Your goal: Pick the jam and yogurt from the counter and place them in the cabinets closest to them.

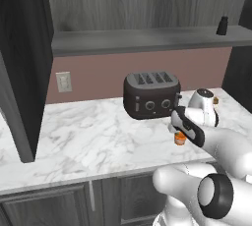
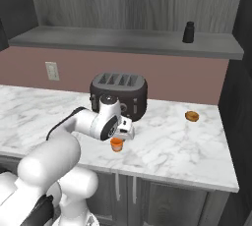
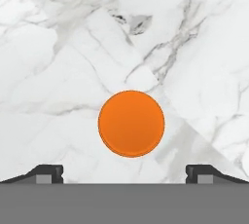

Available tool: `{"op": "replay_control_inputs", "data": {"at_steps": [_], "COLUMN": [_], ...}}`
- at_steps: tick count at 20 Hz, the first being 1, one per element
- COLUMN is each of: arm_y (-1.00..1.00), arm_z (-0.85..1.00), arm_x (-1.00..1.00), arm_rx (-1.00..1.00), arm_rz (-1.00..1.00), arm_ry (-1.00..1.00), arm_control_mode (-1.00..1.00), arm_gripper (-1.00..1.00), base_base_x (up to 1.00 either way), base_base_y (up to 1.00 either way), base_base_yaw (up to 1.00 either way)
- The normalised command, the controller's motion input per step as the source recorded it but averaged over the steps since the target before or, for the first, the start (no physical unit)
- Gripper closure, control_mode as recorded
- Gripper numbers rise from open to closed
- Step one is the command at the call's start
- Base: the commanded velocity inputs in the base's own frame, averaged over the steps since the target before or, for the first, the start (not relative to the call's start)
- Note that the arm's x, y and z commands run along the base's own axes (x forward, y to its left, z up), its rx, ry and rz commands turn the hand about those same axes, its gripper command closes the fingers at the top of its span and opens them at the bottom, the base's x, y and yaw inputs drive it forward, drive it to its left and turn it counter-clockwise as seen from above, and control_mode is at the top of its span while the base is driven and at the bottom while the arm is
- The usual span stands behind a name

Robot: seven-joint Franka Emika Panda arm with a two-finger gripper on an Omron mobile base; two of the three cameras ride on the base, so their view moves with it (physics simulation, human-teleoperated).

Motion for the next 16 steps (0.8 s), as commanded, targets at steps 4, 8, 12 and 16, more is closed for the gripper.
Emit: {"op": "replay_control_inputs", "data": {"at_steps": [4,8,12,16], "arm_y": [-0.14,-0.05,0.0,0.01], "arm_z": [-0.33,-0.37,-0.37,-0.29], "arm_x": [0.13,0.09,0.05,0.06], "arm_rx": [0.0,0.0,0.0,0.0], "arm_rz": [0.0,0.0,0.0,0.0], "arm_ry": [-0.04,-0.02,0.0,0.0], "arm_control_mode": [-1.0,-1.0,-1.0,-1.0], "arm_gripper": [-1.0,-1.0,-1.0,-1.0], "base_base_x": [0.0,0.0,0.0,0.0], "base_base_y": [0.0,0.0,0.0,0.0], "base_base_yaw": [0.0,0.0,0.0,0.0]}}
